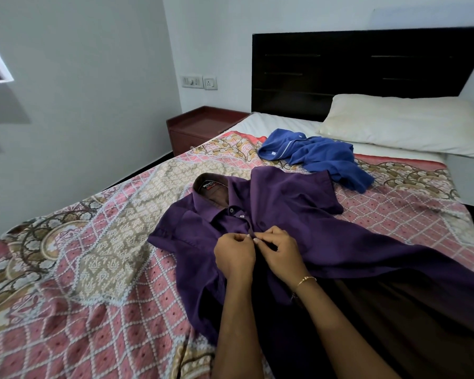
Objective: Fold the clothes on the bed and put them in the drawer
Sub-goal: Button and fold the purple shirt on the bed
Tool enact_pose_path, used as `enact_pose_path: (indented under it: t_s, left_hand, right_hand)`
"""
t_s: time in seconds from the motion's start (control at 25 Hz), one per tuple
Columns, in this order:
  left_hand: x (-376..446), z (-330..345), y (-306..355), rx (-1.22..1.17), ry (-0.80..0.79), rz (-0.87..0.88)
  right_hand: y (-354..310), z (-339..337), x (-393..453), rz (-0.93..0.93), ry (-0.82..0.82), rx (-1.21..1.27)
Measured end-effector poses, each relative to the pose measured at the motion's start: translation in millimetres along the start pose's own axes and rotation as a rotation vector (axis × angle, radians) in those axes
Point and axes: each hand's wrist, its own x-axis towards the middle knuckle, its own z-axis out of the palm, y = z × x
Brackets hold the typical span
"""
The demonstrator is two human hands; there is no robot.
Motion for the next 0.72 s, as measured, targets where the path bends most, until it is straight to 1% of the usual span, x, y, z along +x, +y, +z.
enact_pose_path:
  t_s: [0.08,0.12,0.16,0.28,0.36,0.52,0.64,0.72]
  left_hand:
    - [1,0,-2,-0.036,0.024,0.000]
    - [1,0,-2,-0.049,0.034,0.001]
    - [1,0,-2,-0.051,0.042,0.004]
    - [-1,0,-1,-0.051,0.047,0.011]
    - [-2,-1,2,-0.101,0.050,0.010]
    - [-1,1,-1,-0.208,0.022,-0.024]
    - [-1,2,-4,-0.196,0.048,-0.024]
    - [-3,2,-3,-0.135,0.071,0.037]
  right_hand:
    - [-5,-3,5,0.114,-0.053,0.122]
    - [-7,-5,8,0.162,-0.076,0.143]
    - [-8,-6,12,0.180,-0.095,0.112]
    - [-12,-7,18,0.112,-0.133,-0.082]
    - [-14,-7,19,0.081,-0.114,-0.137]
    - [-12,-1,17,0.077,-0.112,-0.134]
    - [-11,5,13,0.086,-0.067,-0.109]
    - [-13,7,14,0.107,-0.024,-0.067]
